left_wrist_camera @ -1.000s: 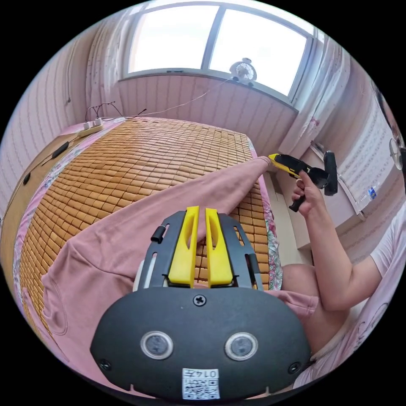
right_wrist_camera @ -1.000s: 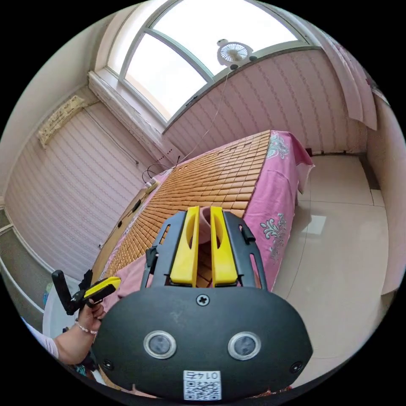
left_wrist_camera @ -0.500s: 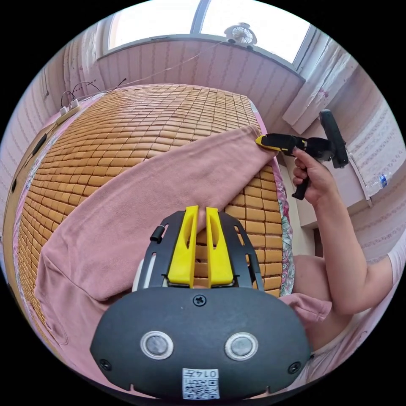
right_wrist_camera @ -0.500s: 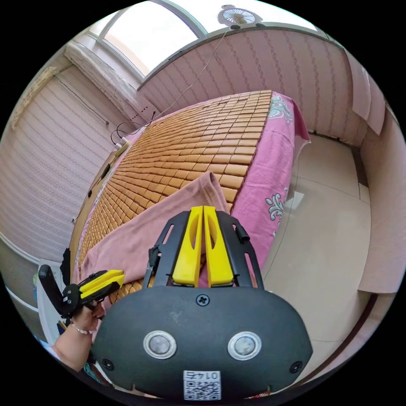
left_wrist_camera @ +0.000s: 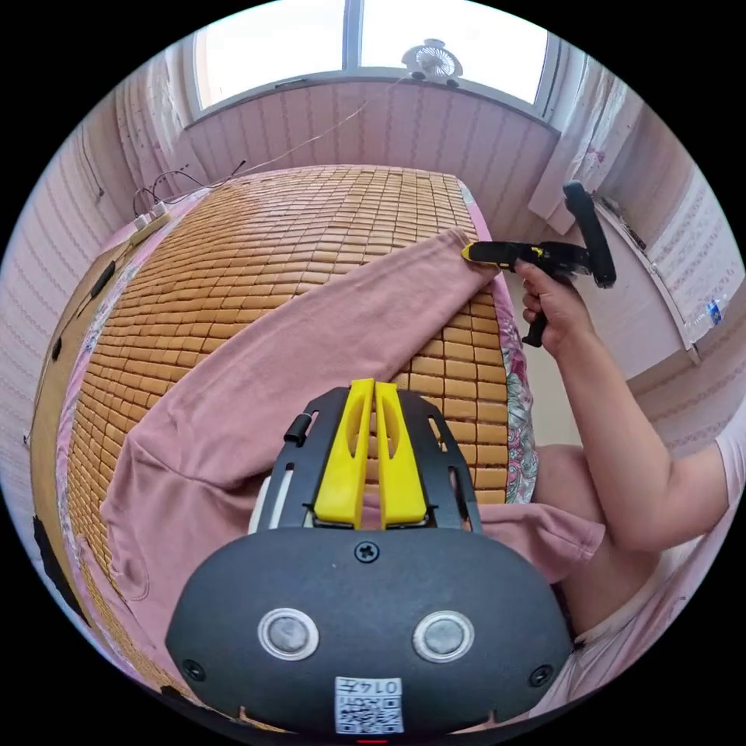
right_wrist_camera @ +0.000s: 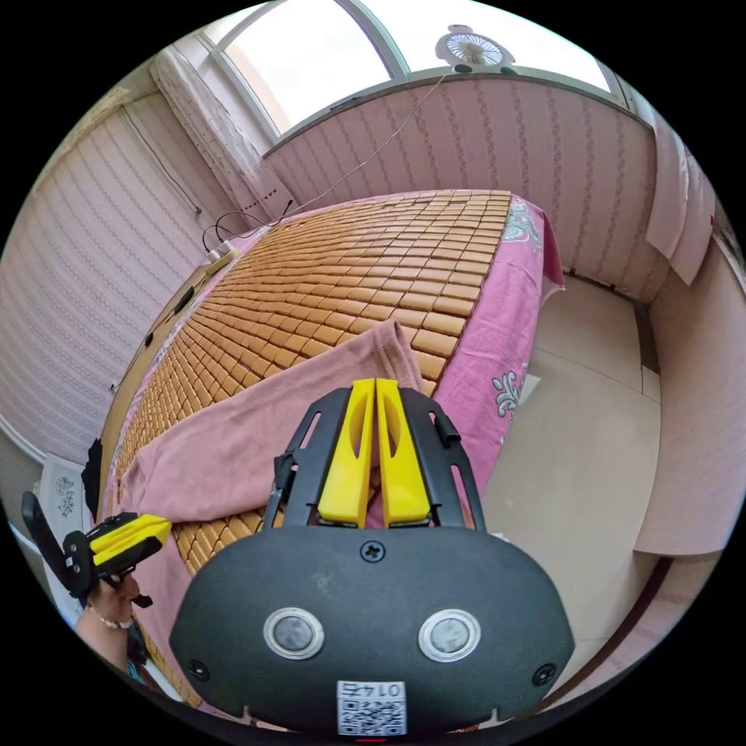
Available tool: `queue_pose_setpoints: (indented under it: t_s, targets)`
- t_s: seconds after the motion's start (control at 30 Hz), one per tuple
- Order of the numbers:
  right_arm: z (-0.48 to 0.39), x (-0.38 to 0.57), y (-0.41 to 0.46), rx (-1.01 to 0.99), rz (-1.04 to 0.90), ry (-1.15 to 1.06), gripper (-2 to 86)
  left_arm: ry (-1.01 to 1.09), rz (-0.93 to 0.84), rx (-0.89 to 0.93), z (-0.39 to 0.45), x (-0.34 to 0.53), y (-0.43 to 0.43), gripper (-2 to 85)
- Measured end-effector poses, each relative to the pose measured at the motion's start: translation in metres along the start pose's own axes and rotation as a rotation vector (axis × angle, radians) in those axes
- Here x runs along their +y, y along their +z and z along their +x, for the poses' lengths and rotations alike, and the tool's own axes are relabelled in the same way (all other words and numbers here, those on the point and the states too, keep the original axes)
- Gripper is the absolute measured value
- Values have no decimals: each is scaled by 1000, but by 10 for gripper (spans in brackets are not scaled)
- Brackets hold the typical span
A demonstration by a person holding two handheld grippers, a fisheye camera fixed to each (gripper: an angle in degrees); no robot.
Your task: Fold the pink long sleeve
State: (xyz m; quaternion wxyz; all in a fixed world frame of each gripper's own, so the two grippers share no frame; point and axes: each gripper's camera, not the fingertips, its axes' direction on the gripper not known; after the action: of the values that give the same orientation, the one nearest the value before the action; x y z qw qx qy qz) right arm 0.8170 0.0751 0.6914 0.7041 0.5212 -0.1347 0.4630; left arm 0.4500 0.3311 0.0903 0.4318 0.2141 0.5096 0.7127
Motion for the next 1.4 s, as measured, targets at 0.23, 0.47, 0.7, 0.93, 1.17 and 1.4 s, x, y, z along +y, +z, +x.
queue_pose_setpoints:
  t_s: [0.23,0.47,0.7,0.93,1.17,1.4]
  targets:
    - [-46,-1,-32,-150,50,-39,-2,-275,-72,-23,4,158,-121,-2]
    - [-158,21,-97,-206,71,-429,4,-640,-234,-132,48,361,-229,17]
    - [-281,81,-126,-364,-196,-694,48,-861,-47,-140,71,443,-299,36]
    - [-466,187,-173,-488,-407,-1119,74,-888,68,-162,88,474,-343,53]
    - [-672,272,-214,-474,-463,-1493,84,-930,102,-182,72,501,-364,56]
    - [-847,339,-207,-397,-537,-1687,80,-894,82,-64,49,517,-388,49]
